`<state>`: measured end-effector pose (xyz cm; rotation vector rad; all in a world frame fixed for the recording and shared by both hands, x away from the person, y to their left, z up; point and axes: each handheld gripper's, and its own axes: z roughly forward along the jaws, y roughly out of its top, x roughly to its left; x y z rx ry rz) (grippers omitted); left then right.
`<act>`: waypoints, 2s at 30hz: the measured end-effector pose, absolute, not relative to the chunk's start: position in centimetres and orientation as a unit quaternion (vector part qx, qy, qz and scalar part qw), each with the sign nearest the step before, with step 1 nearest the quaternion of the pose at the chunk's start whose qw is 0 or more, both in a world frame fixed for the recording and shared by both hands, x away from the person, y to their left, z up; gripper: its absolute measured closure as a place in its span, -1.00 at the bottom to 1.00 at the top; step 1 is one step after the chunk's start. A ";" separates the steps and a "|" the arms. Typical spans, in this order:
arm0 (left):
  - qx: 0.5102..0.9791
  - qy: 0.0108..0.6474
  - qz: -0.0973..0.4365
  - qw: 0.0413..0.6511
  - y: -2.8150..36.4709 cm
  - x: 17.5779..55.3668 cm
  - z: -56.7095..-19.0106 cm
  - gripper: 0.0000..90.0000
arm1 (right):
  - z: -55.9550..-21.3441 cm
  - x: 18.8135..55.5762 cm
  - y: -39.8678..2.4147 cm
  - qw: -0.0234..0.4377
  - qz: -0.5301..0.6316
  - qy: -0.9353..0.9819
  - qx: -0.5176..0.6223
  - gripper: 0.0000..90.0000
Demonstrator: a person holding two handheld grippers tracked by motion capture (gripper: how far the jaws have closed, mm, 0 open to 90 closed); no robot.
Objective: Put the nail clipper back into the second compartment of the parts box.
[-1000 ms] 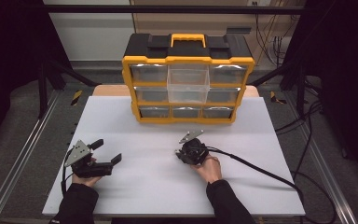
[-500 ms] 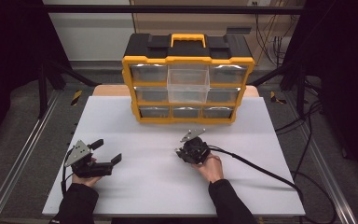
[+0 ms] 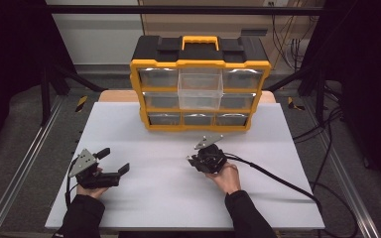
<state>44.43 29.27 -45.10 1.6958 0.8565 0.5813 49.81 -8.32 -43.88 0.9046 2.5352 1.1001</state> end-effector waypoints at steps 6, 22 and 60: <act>0.715 0.361 0.245 0.546 29.3 44.4 -45.1 -0.93 | -43.1 49.5 -8.6 0.118 0.383 0.863 0.309 0.72; 0.715 0.362 0.245 0.546 29.3 44.4 -45.1 -0.93 | -40.2 48.1 -10.0 0.123 0.415 0.851 0.297 0.72; 0.716 0.361 0.245 0.545 29.2 44.4 -45.1 -0.93 | -32.4 45.4 -12.8 0.161 0.477 0.822 0.267 0.72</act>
